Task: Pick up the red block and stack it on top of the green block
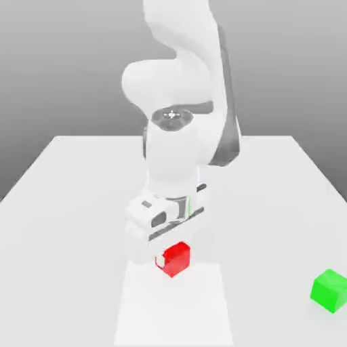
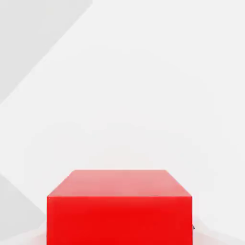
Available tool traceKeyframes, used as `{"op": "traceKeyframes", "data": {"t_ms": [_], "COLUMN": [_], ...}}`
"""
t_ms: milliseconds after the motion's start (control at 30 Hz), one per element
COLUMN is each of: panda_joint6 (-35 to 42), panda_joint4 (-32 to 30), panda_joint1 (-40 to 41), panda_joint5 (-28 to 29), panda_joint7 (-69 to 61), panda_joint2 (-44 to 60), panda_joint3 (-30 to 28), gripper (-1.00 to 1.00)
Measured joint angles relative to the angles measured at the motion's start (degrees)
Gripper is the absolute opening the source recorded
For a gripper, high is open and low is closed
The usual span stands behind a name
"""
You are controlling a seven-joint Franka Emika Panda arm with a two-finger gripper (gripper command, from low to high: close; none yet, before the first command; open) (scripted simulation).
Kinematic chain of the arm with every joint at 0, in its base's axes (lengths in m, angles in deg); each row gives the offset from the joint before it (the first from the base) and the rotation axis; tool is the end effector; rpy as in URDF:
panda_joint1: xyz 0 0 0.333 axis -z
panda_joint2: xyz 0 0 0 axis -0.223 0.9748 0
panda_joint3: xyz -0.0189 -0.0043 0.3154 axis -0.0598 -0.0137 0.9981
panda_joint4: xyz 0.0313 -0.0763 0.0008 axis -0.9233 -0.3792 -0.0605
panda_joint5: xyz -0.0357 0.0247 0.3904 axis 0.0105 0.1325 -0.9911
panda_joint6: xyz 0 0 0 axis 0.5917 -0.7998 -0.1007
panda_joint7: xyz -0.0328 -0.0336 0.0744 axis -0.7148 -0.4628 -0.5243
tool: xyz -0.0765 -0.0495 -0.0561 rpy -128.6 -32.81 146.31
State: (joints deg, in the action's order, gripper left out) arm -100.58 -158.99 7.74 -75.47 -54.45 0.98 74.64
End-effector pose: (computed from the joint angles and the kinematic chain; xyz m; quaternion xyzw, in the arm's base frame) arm 0.3424 -0.0033 0.1993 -0.9997 0.0246 0.0006 0.0003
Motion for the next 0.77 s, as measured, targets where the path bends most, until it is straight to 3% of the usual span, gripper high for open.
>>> {"op": "traceKeyframes", "data": {"t_ms": [100,467,600,633,767], "panda_joint6": [4.0,15.4,10.2,8.6,8.6], "panda_joint4": [3.5,25.9,28.0,28.1,28.1], "panda_joint1": [-4.0,-23.1,-25.0,-25.4,-25.4], "panda_joint5": [0.9,1.5,3.5,4.1,4.1], "panda_joint7": [2.6,14.6,17.0,17.5,17.4], "panda_joint2": [-0.4,10.5,17.9,19.7,19.7], "panda_joint3": [2.5,13.5,13.3,12.9,12.9], "gripper": [-1.00,-1.00,-1.00,1.00,1.00]}}
